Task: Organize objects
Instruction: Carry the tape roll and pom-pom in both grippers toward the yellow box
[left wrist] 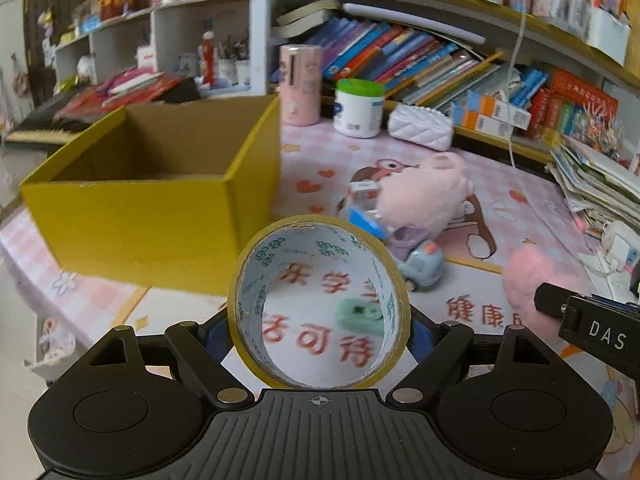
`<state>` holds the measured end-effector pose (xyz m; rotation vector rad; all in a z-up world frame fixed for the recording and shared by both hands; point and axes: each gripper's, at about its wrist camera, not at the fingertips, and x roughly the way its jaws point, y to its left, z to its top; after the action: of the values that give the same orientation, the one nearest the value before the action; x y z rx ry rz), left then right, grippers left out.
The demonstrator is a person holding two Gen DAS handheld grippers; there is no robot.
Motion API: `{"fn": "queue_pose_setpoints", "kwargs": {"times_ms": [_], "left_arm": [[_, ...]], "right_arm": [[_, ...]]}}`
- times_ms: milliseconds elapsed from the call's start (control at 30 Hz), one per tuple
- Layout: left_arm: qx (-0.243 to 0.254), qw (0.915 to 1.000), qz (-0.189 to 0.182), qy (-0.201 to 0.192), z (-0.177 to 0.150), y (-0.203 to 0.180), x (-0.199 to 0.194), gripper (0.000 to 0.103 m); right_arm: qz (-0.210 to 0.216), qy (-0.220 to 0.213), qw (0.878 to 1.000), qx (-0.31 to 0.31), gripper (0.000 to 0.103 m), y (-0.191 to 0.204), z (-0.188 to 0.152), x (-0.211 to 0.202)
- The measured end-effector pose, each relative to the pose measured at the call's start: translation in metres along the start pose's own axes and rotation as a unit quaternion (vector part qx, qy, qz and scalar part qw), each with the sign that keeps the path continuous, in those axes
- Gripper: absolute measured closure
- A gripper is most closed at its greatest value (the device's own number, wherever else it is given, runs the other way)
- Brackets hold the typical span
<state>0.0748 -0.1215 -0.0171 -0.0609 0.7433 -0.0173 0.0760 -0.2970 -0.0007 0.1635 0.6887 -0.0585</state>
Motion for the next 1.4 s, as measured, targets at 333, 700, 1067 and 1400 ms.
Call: {"fn": "queue_pose_setpoints", "kwargs": {"times_ms": [333,700,1067,1400], "left_arm": [[-0.023,0.9994,0.024,-0.009,-0.014,0.078,-0.032,0.019],[-0.038,0.9977,0.055,-0.013,-0.031,0.166,-0.071,0.019],[-0.010,0.9983,0.057,-0.005,-0.054,0.219,-0.094,0.019],[-0.009,0.9981,0.056,-0.021,-0.058,0.244,-0.108,0.019]], "right_arm": [[0.020,0.010,0.999,-0.026,0.062,0.079,-0.022,-0.028],[0.052,0.020,0.997,-0.053,0.062,0.168,-0.053,-0.065],[0.059,0.035,0.997,-0.036,0.062,0.226,-0.097,-0.089],[0.063,0.025,0.997,-0.039,0.062,0.249,-0.110,-0.105]]}}
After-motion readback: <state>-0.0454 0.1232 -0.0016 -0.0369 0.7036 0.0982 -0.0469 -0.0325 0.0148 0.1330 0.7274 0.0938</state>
